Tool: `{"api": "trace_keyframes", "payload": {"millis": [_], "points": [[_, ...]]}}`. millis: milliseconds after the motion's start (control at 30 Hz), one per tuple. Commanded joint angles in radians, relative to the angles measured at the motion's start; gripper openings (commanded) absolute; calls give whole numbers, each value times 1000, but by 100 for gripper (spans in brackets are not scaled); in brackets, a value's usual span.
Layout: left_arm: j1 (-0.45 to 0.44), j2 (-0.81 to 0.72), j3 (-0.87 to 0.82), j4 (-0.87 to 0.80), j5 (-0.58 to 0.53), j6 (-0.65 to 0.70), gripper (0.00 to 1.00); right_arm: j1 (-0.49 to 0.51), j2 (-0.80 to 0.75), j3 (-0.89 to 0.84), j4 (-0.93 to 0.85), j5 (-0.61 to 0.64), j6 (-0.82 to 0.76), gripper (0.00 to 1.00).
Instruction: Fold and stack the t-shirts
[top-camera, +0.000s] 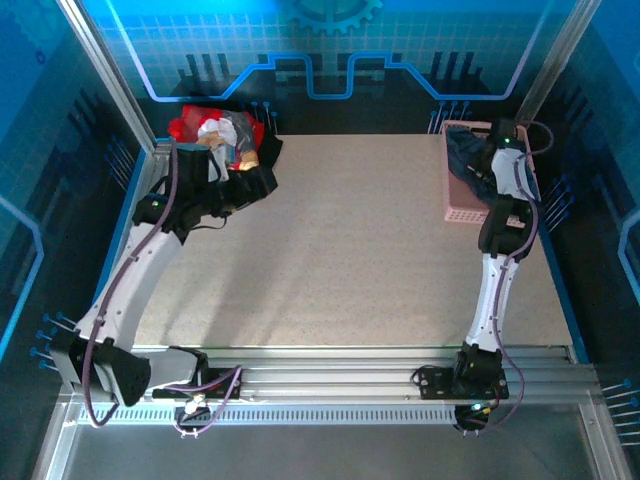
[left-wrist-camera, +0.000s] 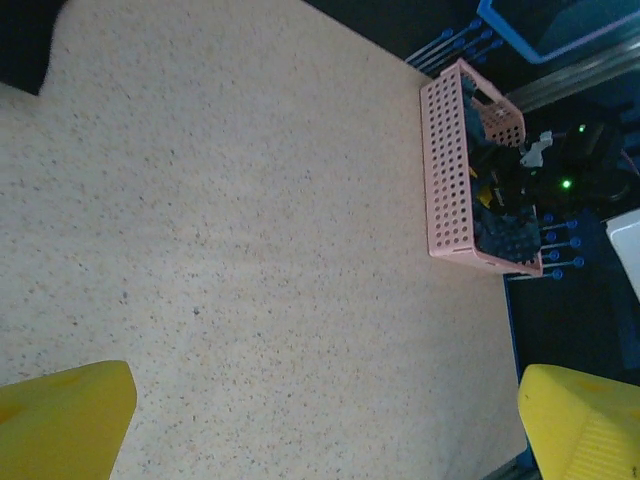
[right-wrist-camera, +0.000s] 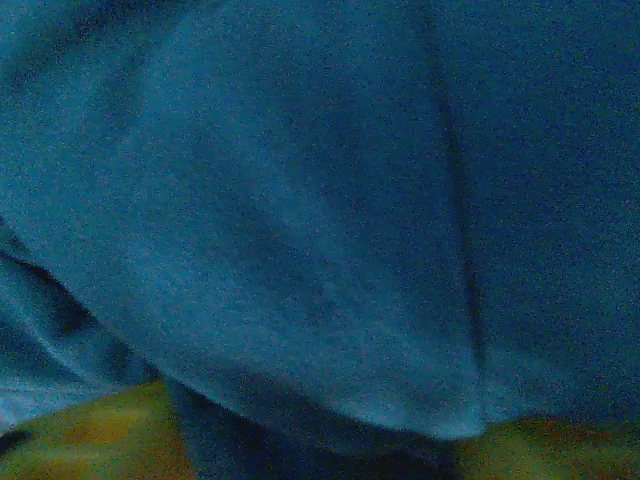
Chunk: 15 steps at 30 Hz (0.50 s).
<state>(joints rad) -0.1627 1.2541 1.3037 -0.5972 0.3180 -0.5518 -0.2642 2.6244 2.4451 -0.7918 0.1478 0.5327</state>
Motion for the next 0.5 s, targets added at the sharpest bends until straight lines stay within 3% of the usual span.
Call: {"api": "trace_keyframes", "payload": {"millis": [0, 67, 167, 467], "points": [[34, -22, 20, -41, -34, 2, 99, -13, 34, 58, 12, -52, 79, 27], [58, -28, 21, -40, -34, 14, 99, -9, -20, 24, 71, -108, 88, 11], [82, -31, 16, -20, -33, 35, 99, 10, -172, -96, 227, -194, 89, 0], [118, 28, 15, 117, 0, 63, 99, 122, -589, -242, 488, -411, 136, 0]]}}
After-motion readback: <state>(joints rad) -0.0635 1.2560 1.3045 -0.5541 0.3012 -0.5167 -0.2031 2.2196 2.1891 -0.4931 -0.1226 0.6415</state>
